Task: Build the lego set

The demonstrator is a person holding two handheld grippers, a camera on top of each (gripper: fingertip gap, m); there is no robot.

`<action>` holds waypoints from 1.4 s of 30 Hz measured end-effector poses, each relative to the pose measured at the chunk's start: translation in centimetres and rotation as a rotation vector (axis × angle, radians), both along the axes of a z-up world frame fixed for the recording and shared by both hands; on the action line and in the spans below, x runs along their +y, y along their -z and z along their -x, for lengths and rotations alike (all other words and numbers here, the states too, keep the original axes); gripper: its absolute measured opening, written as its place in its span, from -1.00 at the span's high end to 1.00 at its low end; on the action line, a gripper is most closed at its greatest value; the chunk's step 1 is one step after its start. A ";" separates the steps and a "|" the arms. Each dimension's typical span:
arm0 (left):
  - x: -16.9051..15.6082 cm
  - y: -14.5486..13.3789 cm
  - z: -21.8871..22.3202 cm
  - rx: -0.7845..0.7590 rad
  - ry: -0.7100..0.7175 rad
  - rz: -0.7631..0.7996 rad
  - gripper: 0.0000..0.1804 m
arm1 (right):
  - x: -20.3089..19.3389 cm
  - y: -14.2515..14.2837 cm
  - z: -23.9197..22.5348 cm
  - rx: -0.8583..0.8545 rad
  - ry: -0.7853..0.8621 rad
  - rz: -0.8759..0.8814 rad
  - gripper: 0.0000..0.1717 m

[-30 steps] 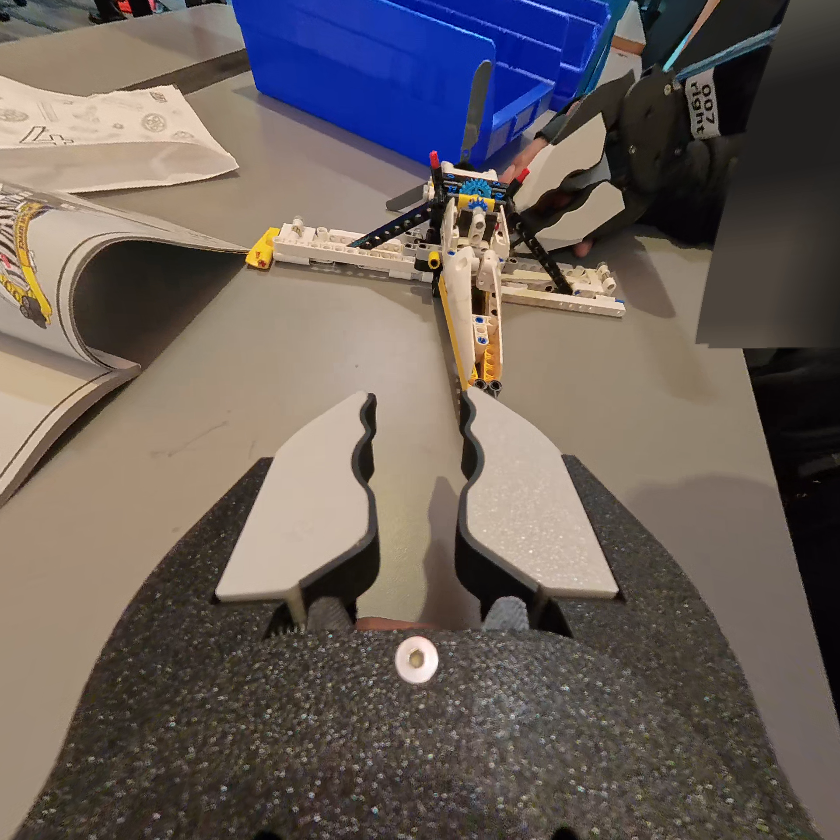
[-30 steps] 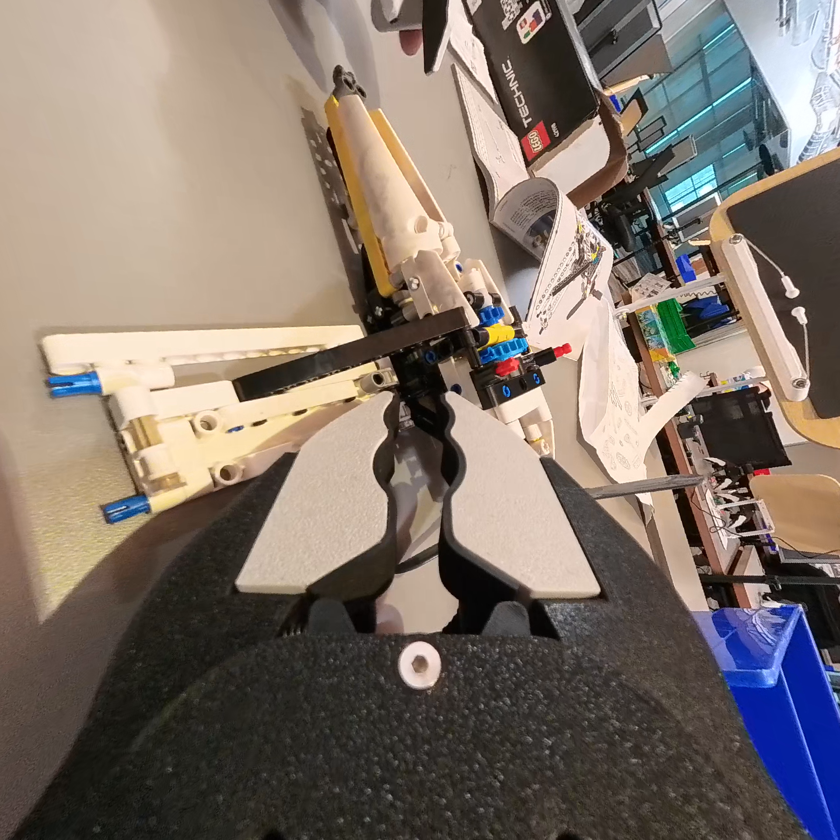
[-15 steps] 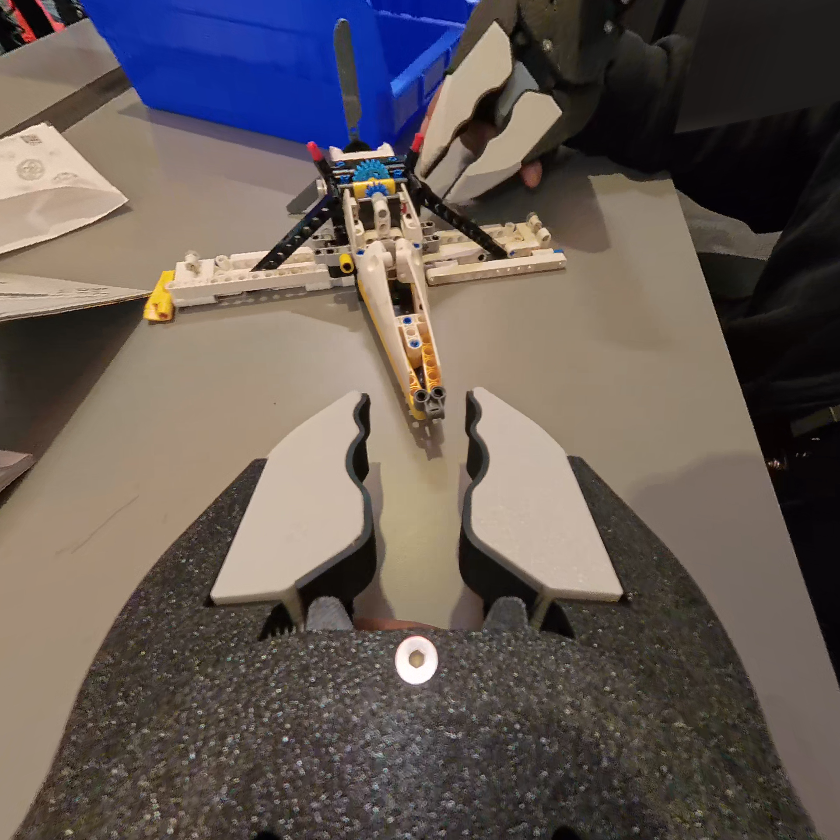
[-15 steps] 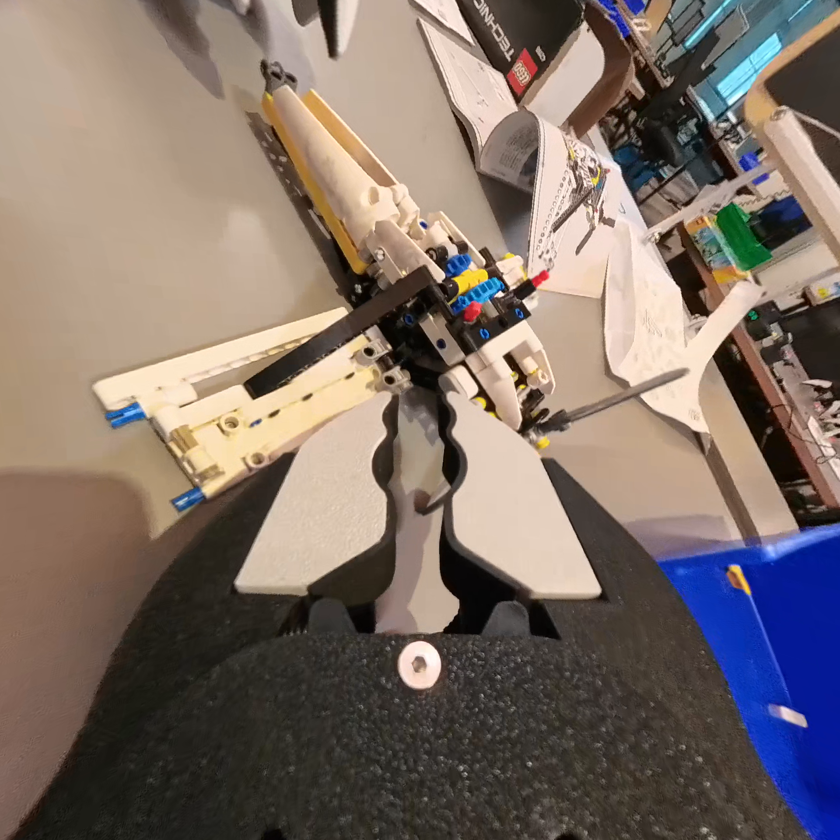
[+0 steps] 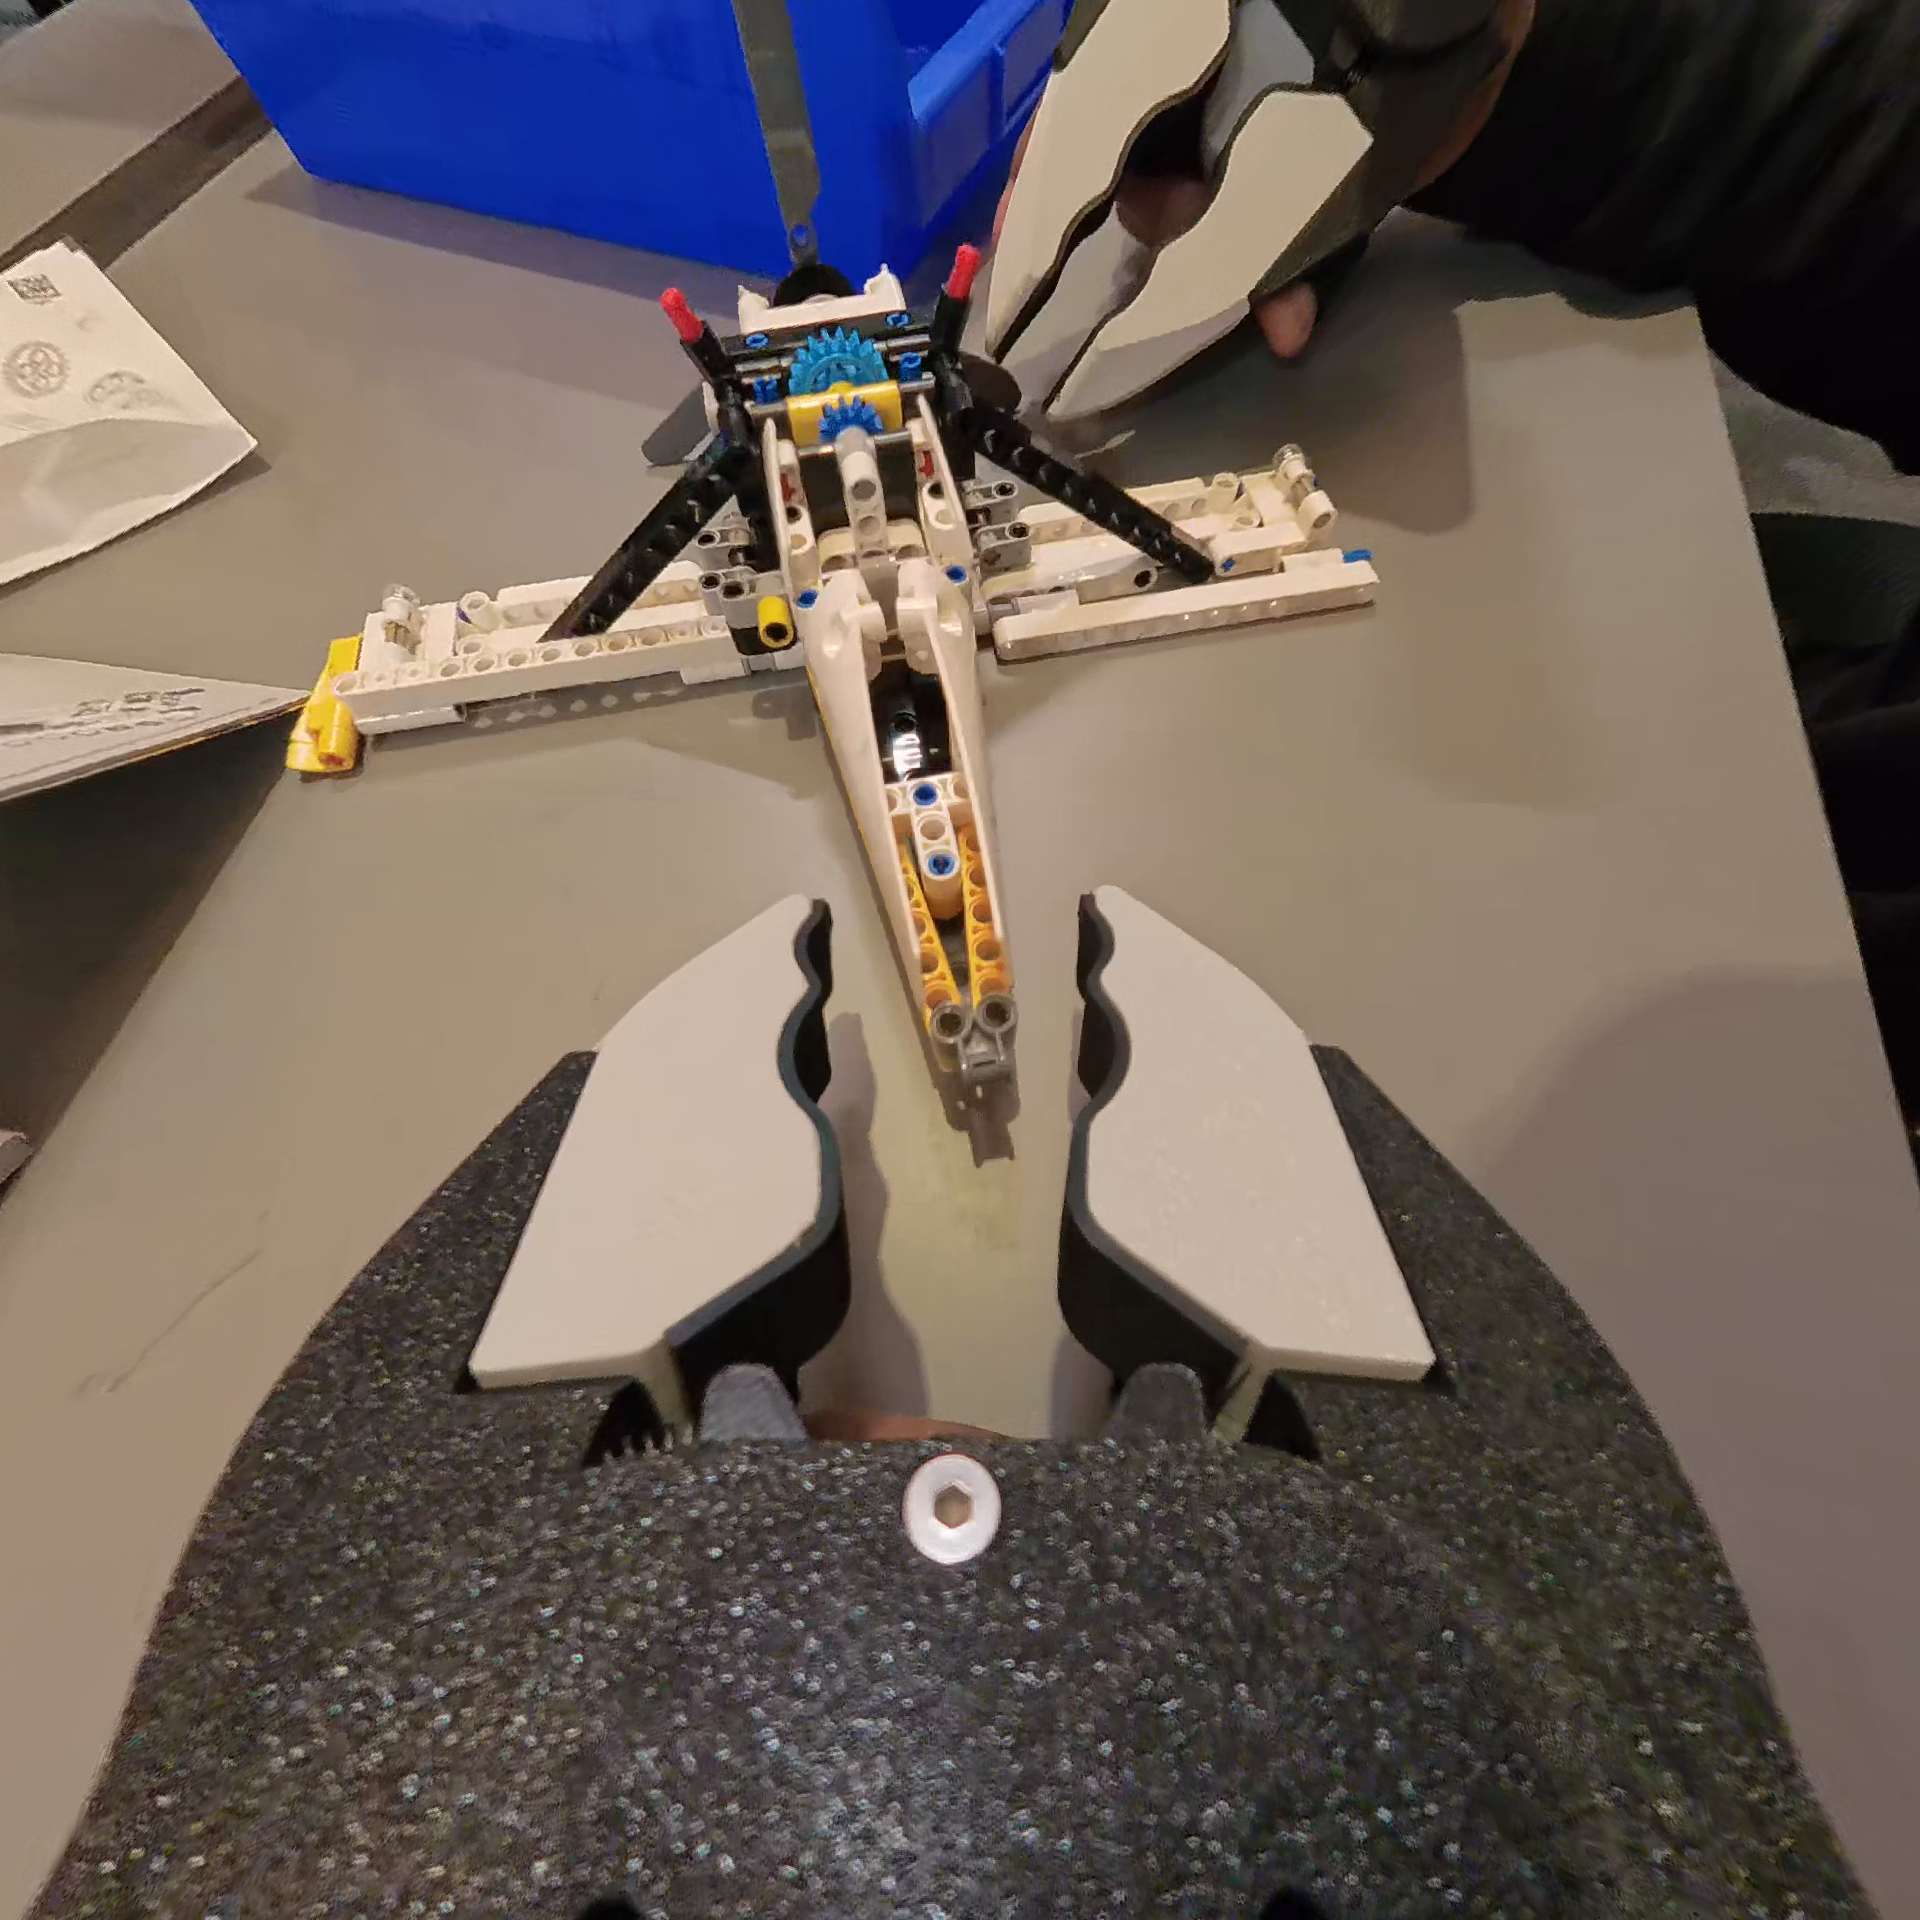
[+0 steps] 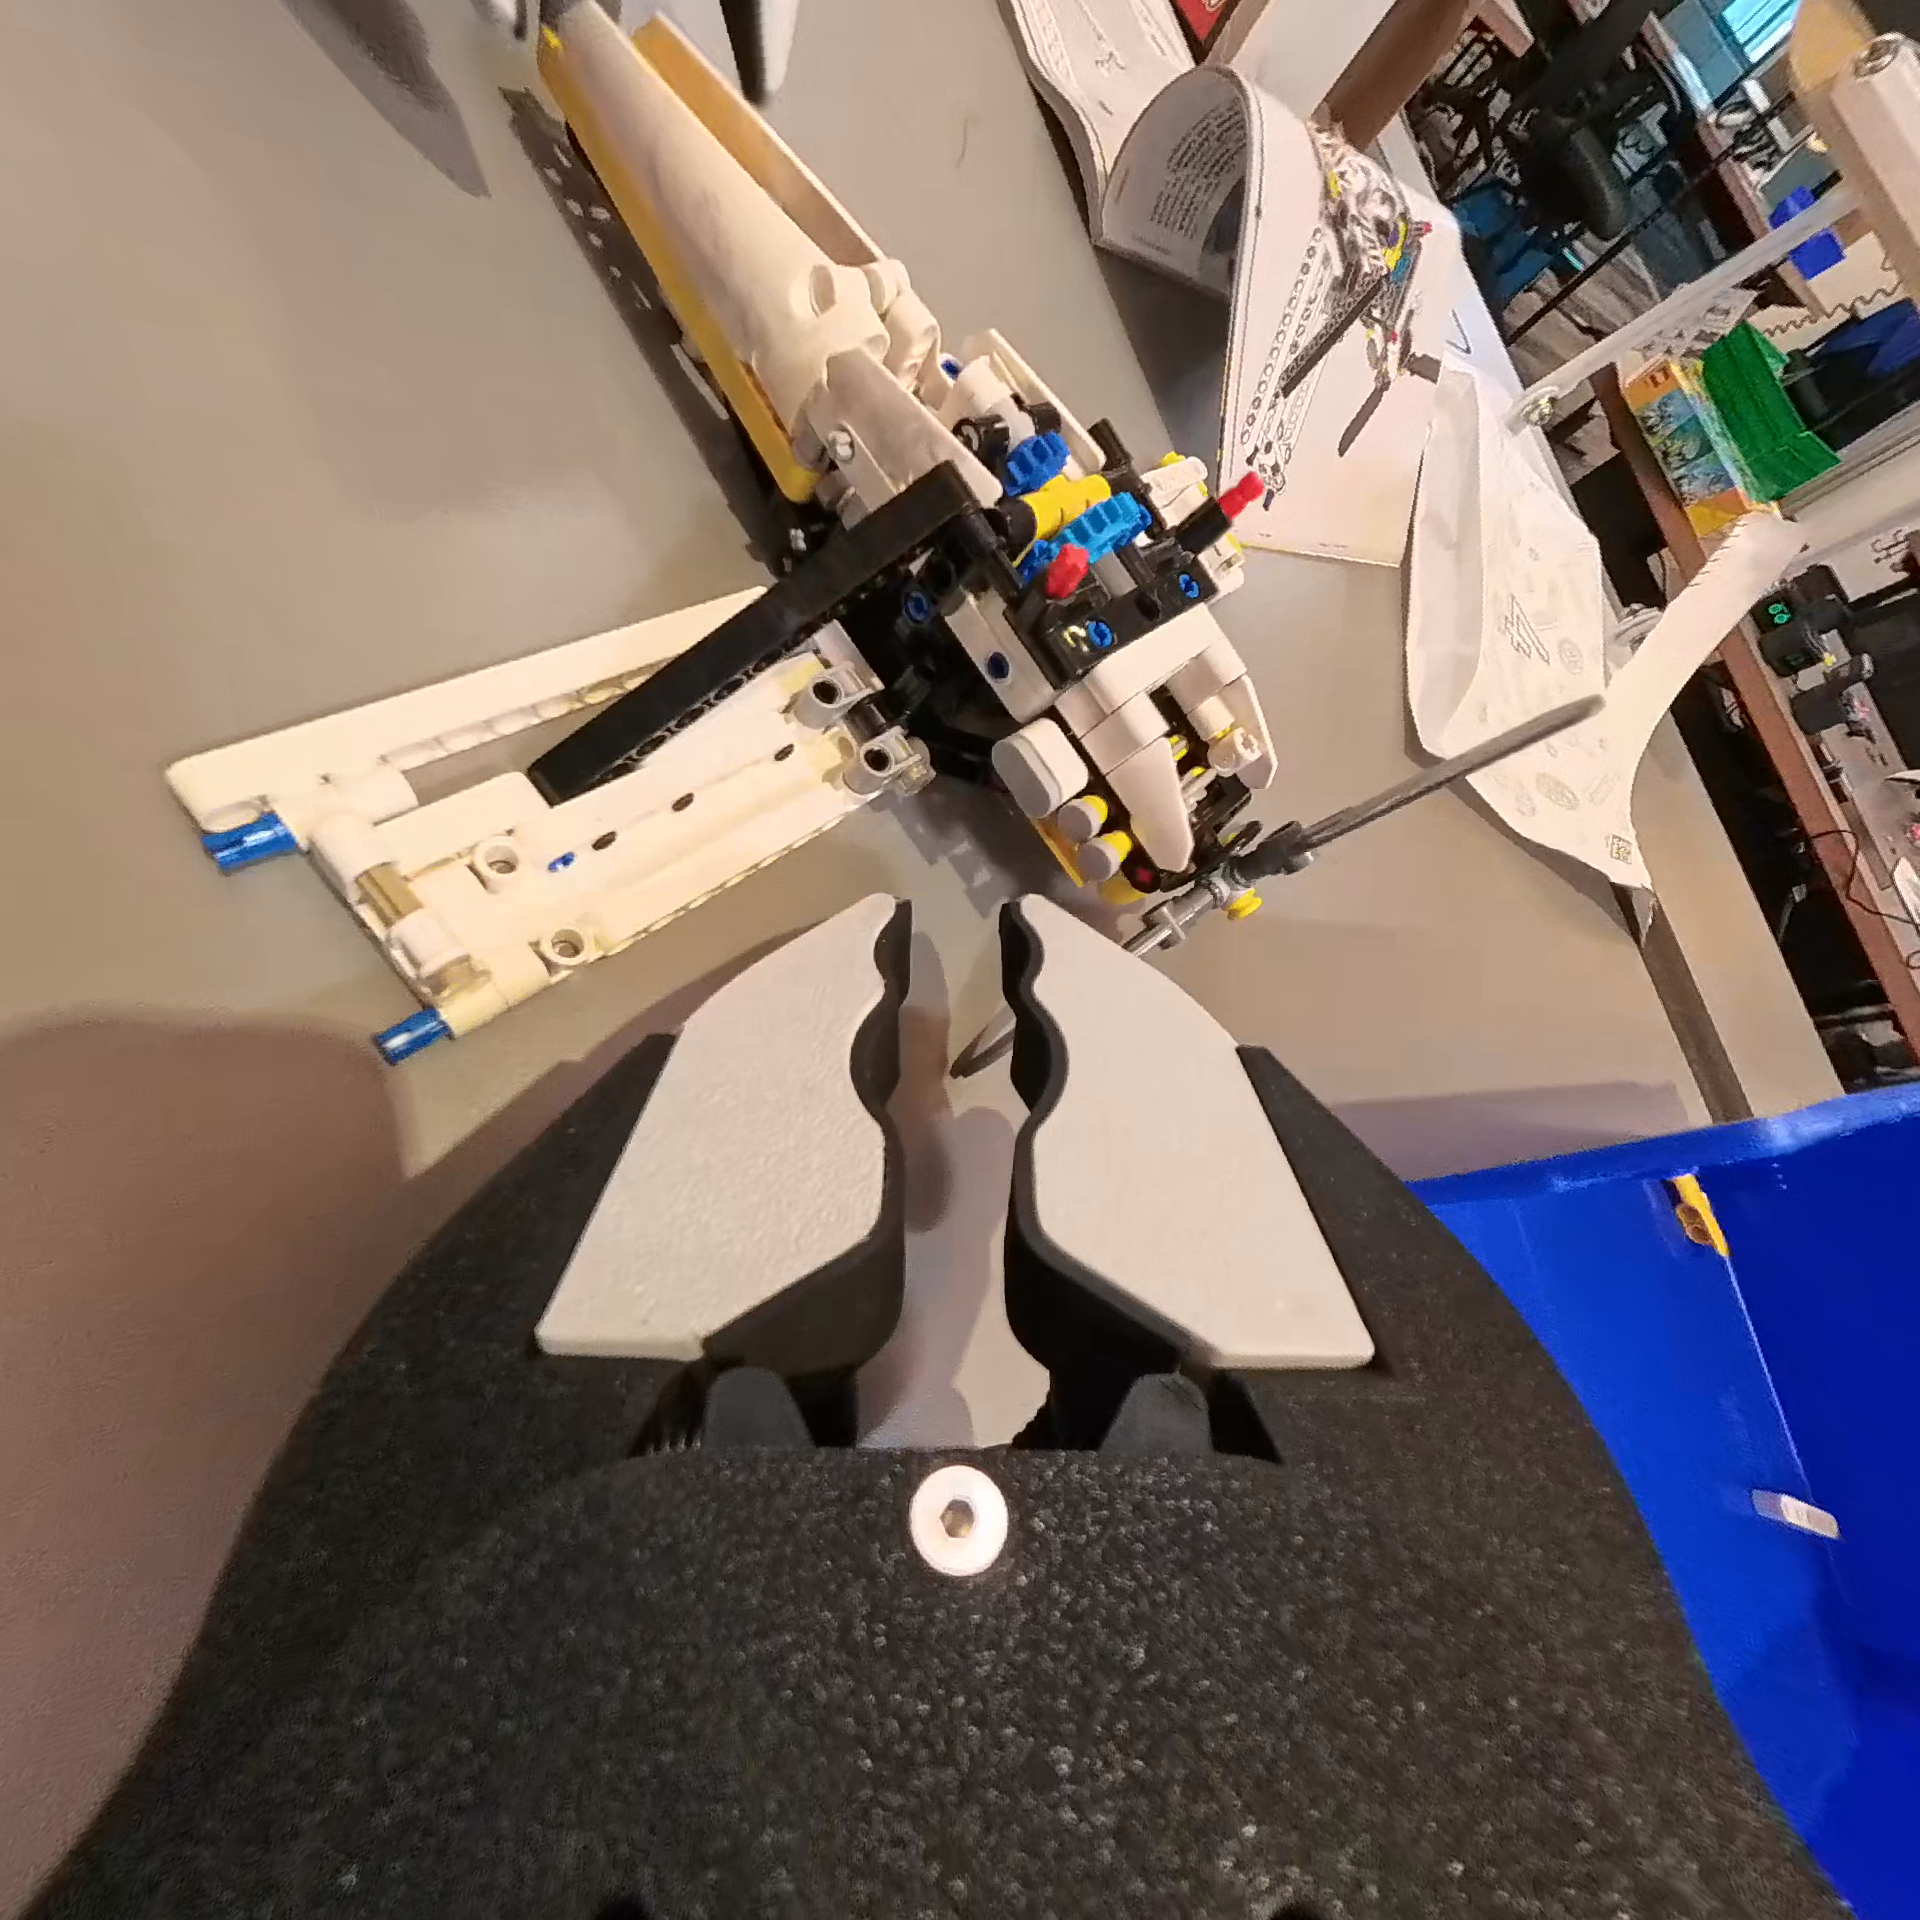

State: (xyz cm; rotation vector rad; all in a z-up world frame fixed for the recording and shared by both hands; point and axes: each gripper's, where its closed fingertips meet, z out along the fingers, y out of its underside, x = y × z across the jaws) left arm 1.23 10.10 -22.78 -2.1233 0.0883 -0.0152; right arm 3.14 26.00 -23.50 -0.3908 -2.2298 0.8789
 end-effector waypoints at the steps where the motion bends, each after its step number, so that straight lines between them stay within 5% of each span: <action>1: 0.3 0.2 -0.1 0.012 -0.003 0.012 0.50 | 0.0 0.1 0.0 0.001 -0.001 -0.007 0.81; 8: 1.4 2.3 0.6 0.149 -0.046 0.162 0.62 | -0.3 0.4 -0.2 0.018 -0.017 -0.042 0.81; 30: -0.8 2.4 2.2 0.087 0.227 0.158 0.72 | -0.3 -0.9 -0.7 0.070 -0.051 0.053 0.80; 42: -1.1 2.5 3.1 0.105 0.188 0.158 0.72 | -0.3 -0.5 -0.8 -0.019 -0.081 0.081 0.80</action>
